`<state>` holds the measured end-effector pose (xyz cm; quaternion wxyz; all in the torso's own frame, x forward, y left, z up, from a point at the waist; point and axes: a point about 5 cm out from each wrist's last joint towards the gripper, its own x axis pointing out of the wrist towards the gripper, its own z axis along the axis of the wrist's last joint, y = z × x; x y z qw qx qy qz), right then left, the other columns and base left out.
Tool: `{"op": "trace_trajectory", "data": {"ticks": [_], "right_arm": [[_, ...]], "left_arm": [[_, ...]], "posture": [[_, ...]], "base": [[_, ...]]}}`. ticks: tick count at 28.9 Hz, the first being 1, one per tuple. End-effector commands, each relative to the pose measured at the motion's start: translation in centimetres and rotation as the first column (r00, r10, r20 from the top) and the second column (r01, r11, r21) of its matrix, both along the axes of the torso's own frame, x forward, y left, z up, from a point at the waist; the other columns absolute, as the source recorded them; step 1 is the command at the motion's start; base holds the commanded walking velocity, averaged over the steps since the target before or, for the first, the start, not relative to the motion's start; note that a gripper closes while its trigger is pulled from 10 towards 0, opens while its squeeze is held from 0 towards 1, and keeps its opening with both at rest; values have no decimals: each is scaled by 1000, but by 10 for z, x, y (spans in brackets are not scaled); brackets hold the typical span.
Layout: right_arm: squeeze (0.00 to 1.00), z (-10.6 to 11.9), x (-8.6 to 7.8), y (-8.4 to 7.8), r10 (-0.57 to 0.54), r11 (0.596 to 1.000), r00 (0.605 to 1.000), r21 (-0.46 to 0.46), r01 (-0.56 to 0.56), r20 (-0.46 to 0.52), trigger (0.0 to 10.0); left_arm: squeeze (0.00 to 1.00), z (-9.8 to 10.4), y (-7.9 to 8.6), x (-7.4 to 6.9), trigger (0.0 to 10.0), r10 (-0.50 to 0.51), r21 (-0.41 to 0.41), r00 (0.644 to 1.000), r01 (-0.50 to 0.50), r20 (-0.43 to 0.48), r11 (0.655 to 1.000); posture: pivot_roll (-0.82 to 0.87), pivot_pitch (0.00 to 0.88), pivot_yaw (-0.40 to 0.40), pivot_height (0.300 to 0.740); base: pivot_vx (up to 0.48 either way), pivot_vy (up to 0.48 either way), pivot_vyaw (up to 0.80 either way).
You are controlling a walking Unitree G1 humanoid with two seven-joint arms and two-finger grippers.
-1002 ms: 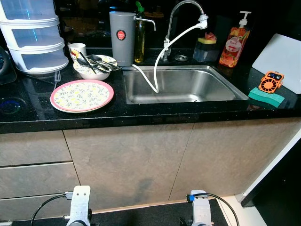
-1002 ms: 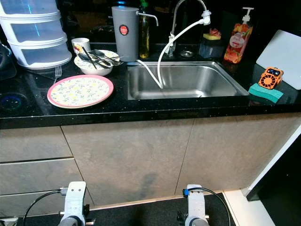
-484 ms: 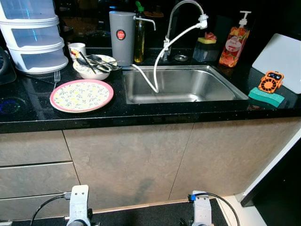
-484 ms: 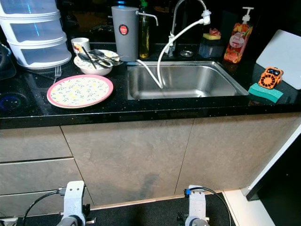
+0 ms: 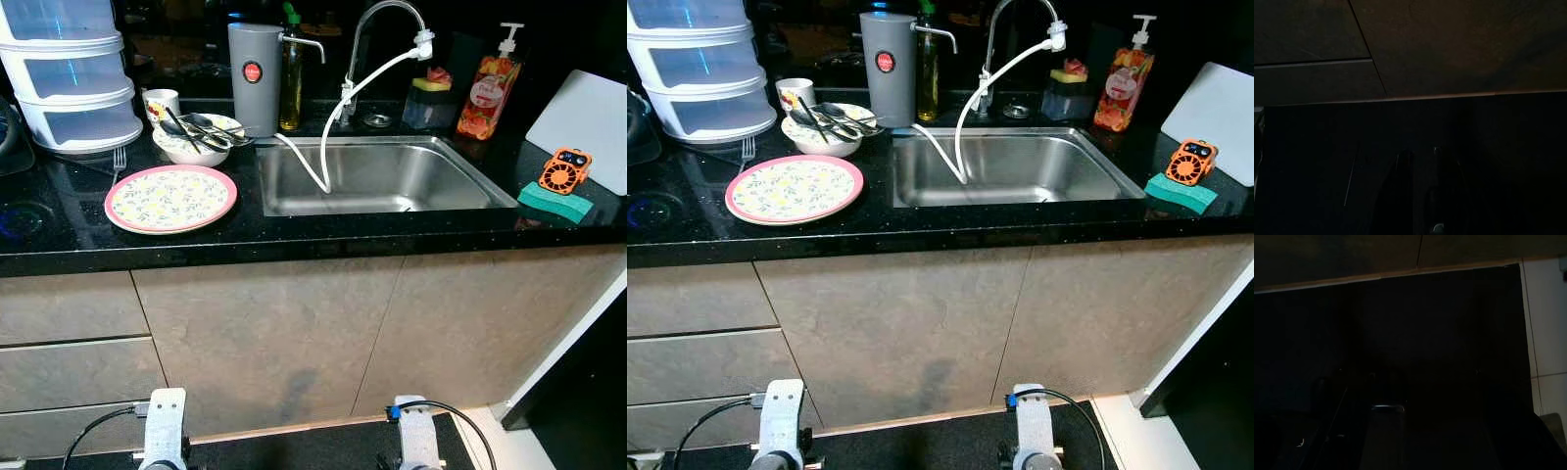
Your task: Kitchen organization
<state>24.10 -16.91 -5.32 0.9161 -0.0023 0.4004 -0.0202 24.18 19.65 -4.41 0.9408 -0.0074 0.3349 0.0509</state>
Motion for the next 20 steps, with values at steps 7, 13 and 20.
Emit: {"op": "trace_trajectory", "data": {"ticks": [7, 13, 20], "right_arm": [[0, -6, -9, -3, -57, 998, 997, 36, 59, -46, 10000], [0, -4, -5, -2, -92, 994, 995, 62, 94, -31, 10000], [0, 0, 0, 0, -130, 984, 991, 122, 131, -12, 10000]], "left_arm": [[0, -4, -2, -5, 10000, -17, -15, 999, 16, -29, 1000], [0, -3, 0, -4, 10000, 0, -26, 1000, 0, -5, 1000], [0, -4, 0, -6, 10000, 19, -35, 1000, -20, -10, 999]], "posture": [[20, 69, -39, 740], [22, 79, -45, 740], [18, 95, -41, 740]], "base": [[0, 0, 0], [0, 0, 0], [0, 0, 0]]}}
